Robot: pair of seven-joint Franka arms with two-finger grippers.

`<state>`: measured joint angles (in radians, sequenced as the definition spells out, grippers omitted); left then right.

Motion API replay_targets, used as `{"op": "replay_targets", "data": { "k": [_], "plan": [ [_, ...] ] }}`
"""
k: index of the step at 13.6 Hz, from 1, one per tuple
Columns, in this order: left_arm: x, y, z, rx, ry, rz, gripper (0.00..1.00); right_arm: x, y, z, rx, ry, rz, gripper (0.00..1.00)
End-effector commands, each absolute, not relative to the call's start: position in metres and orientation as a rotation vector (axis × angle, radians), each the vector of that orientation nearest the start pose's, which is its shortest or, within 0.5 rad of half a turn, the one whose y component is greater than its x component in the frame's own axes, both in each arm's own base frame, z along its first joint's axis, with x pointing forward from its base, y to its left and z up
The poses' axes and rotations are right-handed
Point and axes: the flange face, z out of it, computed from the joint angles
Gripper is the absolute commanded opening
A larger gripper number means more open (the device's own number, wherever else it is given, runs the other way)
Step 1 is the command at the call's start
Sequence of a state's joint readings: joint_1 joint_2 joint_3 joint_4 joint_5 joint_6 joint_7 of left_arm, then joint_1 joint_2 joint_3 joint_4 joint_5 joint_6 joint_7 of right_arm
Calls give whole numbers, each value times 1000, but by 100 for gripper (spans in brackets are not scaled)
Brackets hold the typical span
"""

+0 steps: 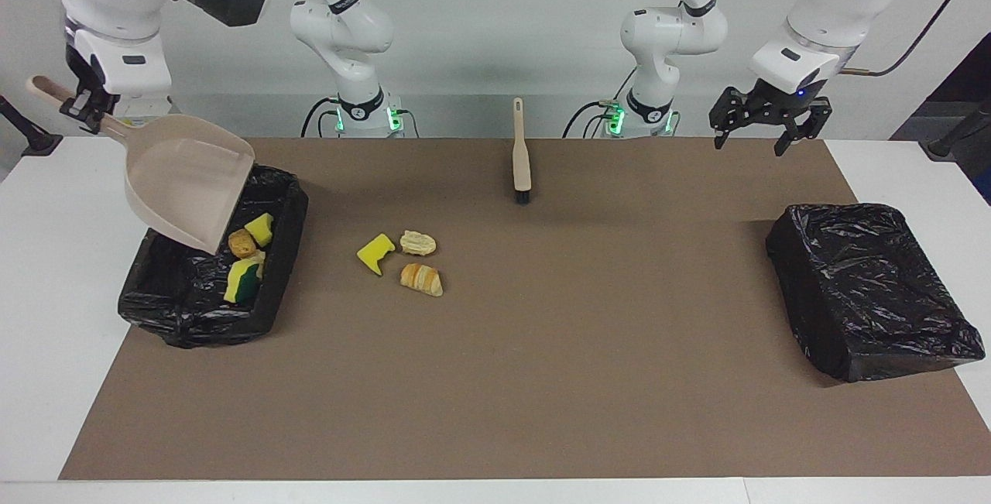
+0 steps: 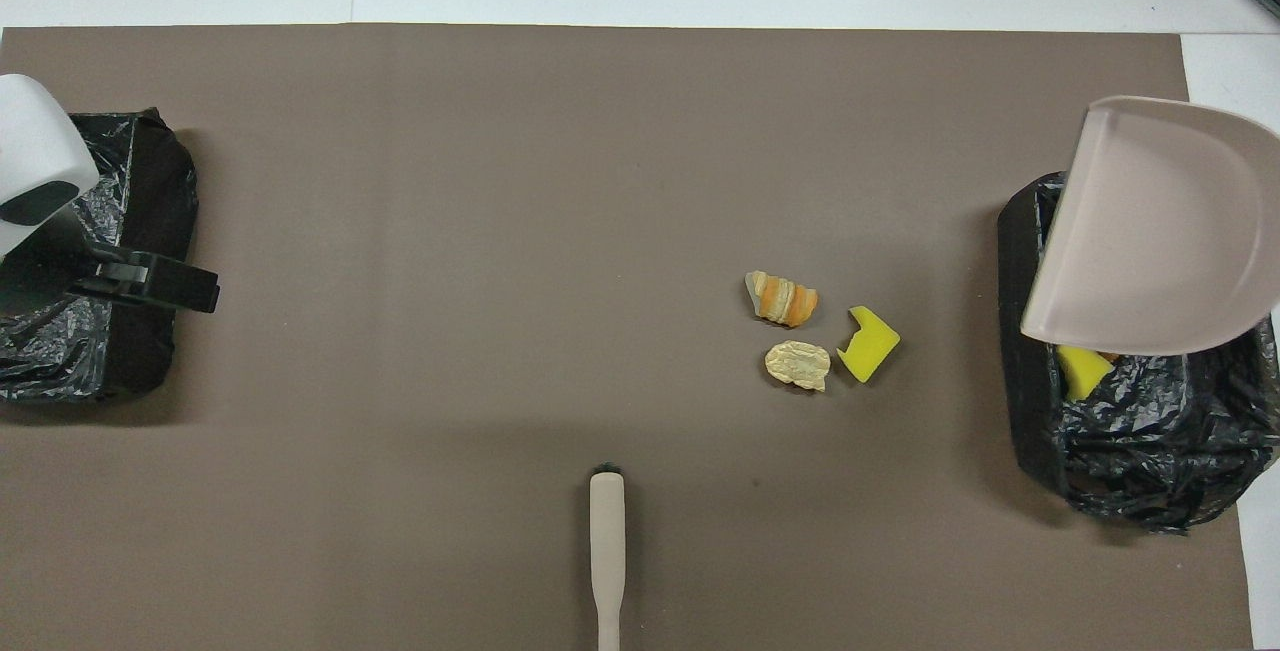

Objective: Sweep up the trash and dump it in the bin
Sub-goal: 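Tip the dustpan with the right gripper to dump trash into the bin, then bring the empty dustpan back and set it down with the right gripper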

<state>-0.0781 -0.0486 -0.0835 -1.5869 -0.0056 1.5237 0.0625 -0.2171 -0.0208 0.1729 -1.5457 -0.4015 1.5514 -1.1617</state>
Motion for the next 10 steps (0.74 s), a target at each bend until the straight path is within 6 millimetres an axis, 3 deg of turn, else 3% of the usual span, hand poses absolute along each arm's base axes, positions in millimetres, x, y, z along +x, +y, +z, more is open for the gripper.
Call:
{"op": "replay_targets", "data": {
  "k": [1, 3, 5, 7, 8, 10],
  "plan": [
    [520, -84, 641, -3115, 352, 43, 100, 550, 15, 645, -3167, -1361, 132, 0],
    [520, -83, 640, -3116, 350, 48, 100, 565, 82, 615, -3211, -1079, 33, 0],
    [520, -83, 640, -3116, 348, 46, 100, 579, 130, 592, -3180, -754, -86, 0],
    [521, -83, 640, -3116, 350, 39, 100, 596, 178, 551, -3185, -554, -120, 0],
    [521, -82, 640, -3116, 348, 36, 100, 601, 215, 527, -3181, -454, -118, 0],
    [521, -89, 641, -3115, 357, 27, 100, 612, 263, 494, -3102, -176, -138, 0]
  ]
}}
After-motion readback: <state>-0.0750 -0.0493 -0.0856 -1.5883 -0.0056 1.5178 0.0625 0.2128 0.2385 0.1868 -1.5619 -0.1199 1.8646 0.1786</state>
